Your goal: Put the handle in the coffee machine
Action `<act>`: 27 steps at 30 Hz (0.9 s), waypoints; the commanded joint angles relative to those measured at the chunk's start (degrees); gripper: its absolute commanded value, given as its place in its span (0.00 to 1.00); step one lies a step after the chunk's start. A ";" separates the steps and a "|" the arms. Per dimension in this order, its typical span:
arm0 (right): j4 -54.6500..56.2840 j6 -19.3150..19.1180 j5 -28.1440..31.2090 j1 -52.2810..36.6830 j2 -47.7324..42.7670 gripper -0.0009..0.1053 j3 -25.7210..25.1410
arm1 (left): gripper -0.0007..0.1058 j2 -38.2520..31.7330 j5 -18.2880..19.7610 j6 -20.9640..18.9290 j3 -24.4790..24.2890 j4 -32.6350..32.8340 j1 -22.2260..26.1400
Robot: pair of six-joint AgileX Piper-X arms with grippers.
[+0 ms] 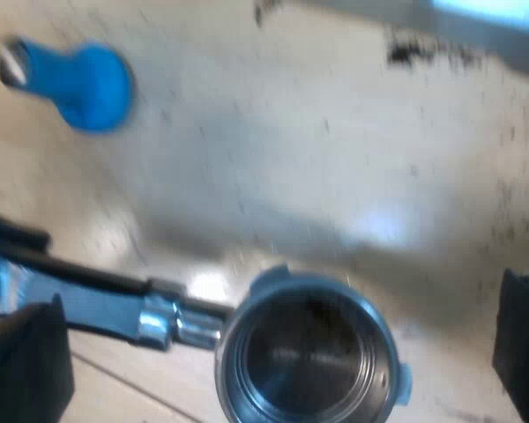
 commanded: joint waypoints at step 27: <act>-23.32 -6.28 39.71 19.47 5.60 0.68 0.34 | 0.01 -0.07 9.69 1.89 -7.00 5.81 30.03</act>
